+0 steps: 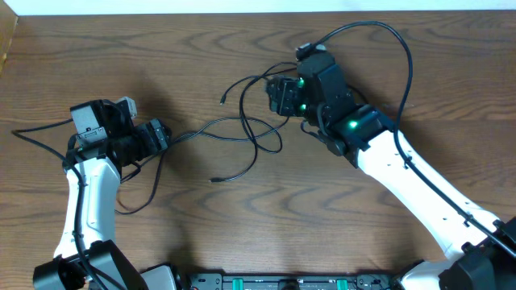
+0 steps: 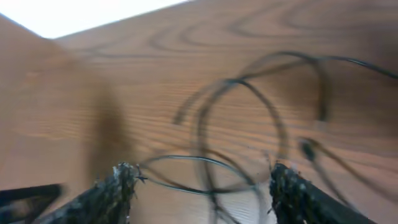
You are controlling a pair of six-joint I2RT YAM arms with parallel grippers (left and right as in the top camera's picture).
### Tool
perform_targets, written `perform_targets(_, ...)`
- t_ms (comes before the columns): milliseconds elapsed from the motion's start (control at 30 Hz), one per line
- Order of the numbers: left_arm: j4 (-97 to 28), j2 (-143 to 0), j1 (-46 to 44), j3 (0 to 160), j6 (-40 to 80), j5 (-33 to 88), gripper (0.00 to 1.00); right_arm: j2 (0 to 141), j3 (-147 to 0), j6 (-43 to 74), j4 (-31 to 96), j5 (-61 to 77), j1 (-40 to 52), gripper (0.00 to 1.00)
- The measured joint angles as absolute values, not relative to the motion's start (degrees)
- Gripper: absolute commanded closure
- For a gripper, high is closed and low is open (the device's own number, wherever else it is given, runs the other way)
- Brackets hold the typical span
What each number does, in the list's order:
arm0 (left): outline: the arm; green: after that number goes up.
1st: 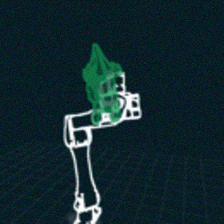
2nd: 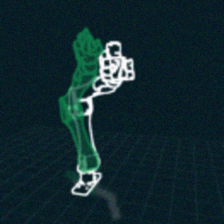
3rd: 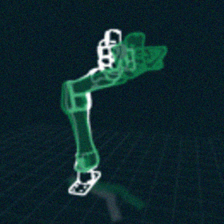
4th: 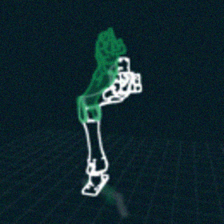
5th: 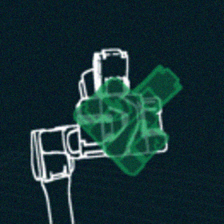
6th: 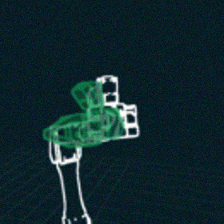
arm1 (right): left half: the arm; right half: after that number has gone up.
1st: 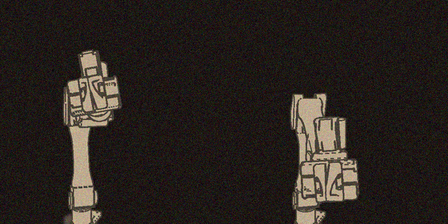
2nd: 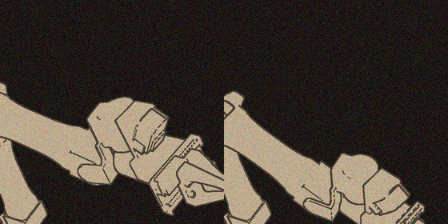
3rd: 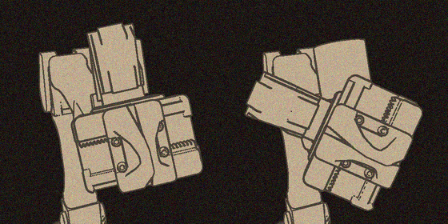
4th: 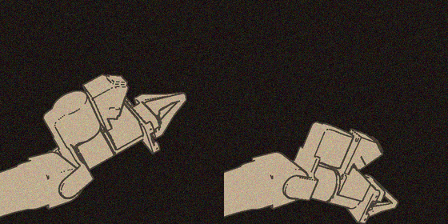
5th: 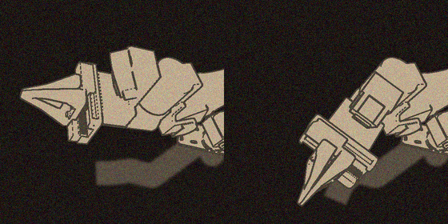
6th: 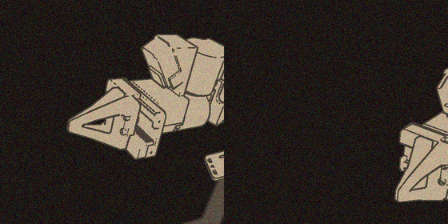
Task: Untangle cables
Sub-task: 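Pull the black cable up-right with the right gripper, left gripper holding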
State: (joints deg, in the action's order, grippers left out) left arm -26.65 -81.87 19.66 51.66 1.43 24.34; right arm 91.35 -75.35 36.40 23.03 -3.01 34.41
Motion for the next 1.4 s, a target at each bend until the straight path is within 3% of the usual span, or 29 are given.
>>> perform_targets(233, -26.7, -81.9, 19.7, 51.7, 1.4, 24.3, 0.12, 96.1, -75.3, 32.6, 30.9, -7.9, 33.7, 0.01)
perform_targets(600, -26.7, -81.9, 19.7, 51.7, 1.4, 24.3, 0.12, 98.1, -75.3, 13.3, 42.8, -9.1, 30.2, 0.01)
perform_targets(1000, -26.6, -81.9, 19.7, 51.7, 1.4, 24.3, 0.13, 106.1, -73.5, -4.5, 35.8, -2.3, 24.5, 0.01)
perform_targets(1067, -26.7, -81.9, 19.7, 51.7, 1.4, 24.3, 0.13, 108.9, -73.0, -6.0, 34.9, -1.5, 24.4, 0.18)
perform_targets(1100, -26.6, -81.9, 19.7, 51.7, 1.4, 24.3, 0.13, 110.4, -72.8, -6.7, 34.6, -1.2, 24.4, 0.39)
perform_targets(1133, -26.7, -81.9, 19.7, 51.7, 1.4, 24.3, 0.13, 112.4, -72.6, -7.1, 34.4, -0.8, 24.4, 0.82)
perform_targets(1167, -26.7, -81.9, 19.7, 51.7, 1.4, 24.3, 0.13, 112.8, -72.6, -7.1, 34.4, -0.7, 24.4, 0.99)
perform_targets(1400, -26.7, -81.9, 19.7, 51.7, 1.4, 24.3, 0.13, 113.8, -72.6, -6.5, 33.8, 0.4, 24.3, 0.99)
